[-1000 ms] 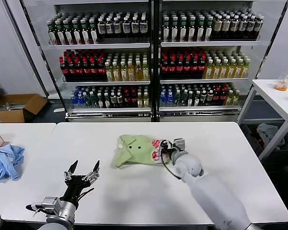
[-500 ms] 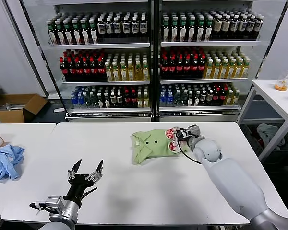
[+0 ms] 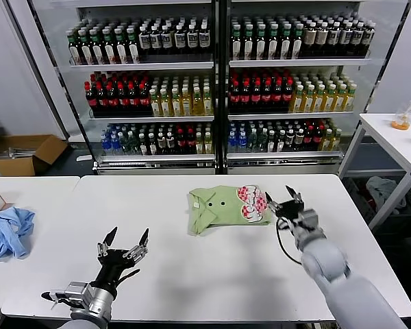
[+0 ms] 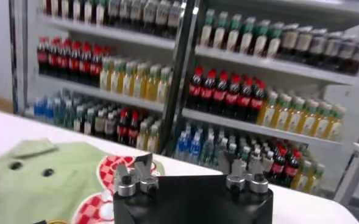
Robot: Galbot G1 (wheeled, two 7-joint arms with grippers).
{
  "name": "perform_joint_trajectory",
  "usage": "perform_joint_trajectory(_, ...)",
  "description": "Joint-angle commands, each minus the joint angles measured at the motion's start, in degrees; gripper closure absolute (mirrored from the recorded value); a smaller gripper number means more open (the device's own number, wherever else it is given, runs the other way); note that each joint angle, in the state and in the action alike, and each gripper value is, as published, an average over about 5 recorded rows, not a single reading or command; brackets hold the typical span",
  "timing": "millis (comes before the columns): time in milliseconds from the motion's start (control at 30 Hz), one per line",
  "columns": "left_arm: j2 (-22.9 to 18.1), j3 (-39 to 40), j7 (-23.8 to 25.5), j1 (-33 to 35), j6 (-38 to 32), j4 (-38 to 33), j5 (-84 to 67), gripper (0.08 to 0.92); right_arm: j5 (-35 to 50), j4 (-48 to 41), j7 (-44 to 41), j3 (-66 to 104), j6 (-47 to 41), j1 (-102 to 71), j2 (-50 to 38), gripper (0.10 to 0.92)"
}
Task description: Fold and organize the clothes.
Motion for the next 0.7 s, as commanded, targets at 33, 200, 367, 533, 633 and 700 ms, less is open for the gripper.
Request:
perform_joint_trajectory(33,-0.08,-0.63,0.15,0.78,-0.22,-1.26,0.56,0.177,0.68,22.32,2.0,17.94,8.9,-29.17,-0.56,0.278)
perform_joint_trajectory(200,-0.05,-1.09,0.3,1.72,-0.25,-2.18,0.67,0.177,-1.32,22.28,1.98,17.82,10.63,-30.45,0.28,0.208)
perform_joint_trajectory(367,-0.51,-0.97,0.49,2.24,-0.13,-2.94,1.03,0.177,-3.97,22.03,2.86,16.05,11.6,-30.17,2.39,0.203)
perform_joint_trajectory(533,-1.03,-0.92,0.72,2.96,-0.03,-3.94,1.32,0.177,-4.95,23.33,2.71,15.29,12.21,-31.11,2.69,0.203)
perform_joint_trajectory(633,-1.13,-1.0,0.77,3.23,0.01,-4.37,1.47,0.177,-6.15,23.73,2.7,15.1,11.61,-31.31,3.1,0.203)
perform_joint_trajectory(700,-1.17,-1.11,0.79,3.36,0.01,-4.53,1.54,0.177,-7.38,23.6,2.66,14.73,11.33,-31.22,3.72,0.203)
